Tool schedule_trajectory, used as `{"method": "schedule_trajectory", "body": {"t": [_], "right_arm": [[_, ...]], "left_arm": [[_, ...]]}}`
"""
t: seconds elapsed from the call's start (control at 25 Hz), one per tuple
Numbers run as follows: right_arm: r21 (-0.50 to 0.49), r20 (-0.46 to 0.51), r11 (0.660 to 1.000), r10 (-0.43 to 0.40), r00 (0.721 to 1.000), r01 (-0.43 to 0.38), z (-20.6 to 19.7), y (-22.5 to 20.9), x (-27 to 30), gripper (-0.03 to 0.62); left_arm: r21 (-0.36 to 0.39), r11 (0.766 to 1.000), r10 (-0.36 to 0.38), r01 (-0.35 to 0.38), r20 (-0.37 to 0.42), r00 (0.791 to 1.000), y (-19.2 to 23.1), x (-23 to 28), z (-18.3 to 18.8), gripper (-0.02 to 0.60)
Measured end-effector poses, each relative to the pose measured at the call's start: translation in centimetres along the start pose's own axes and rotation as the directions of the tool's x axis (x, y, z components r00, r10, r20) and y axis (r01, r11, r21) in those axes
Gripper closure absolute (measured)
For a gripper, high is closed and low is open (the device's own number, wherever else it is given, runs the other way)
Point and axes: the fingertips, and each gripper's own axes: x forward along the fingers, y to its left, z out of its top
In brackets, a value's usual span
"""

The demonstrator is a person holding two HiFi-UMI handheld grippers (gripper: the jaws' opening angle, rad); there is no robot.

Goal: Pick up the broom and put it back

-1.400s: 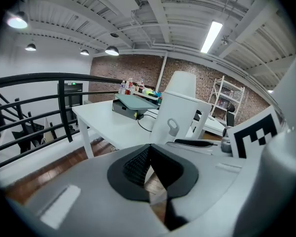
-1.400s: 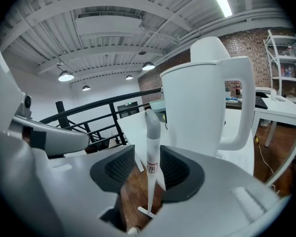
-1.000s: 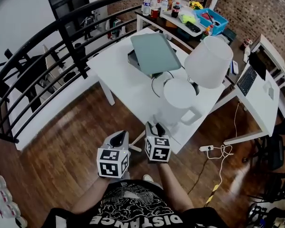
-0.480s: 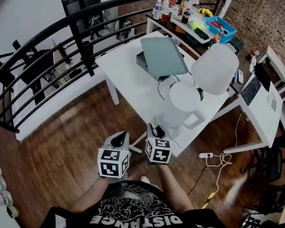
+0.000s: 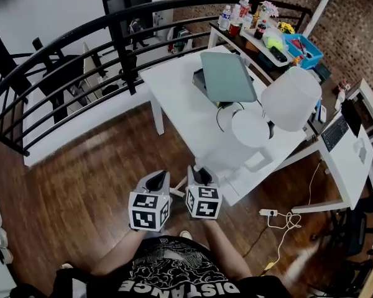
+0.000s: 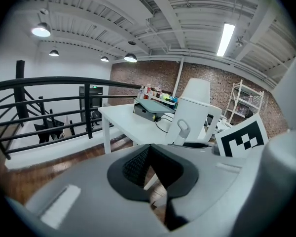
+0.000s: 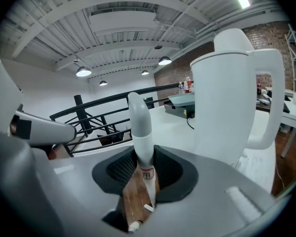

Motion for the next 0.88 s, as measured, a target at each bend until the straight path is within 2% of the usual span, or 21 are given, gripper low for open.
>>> {"method": "schedule_trajectory", "body": {"t": [0.36, 0.6, 0.88], "right_arm": [[-0.095, 0.034, 0.992, 0.085, 0.996, -0.081, 2.0, 3.1, -1.8, 0.496], [-0.136, 0.093, 0.982, 0.141, 0.986, -0.128, 5.3, 5.1, -3.4, 0.496], [-0.173, 0.176, 0.968, 0.214, 0.961, -0.184, 9.8, 7.9, -5.5, 0.496]], "left_arm": [[-0.050, 0.996, 0.072, -0.070, 0.039, 0.997, 1.1, -2.3, -0.2, 0.577], [-0.068, 0.992, 0.115, -0.111, 0.072, 0.991, 1.9, -3.7, 0.2, 0.577], [-0.085, 0.987, 0.144, -0.136, 0.090, 0.986, 2.6, -4.8, 0.6, 0.576]]}}
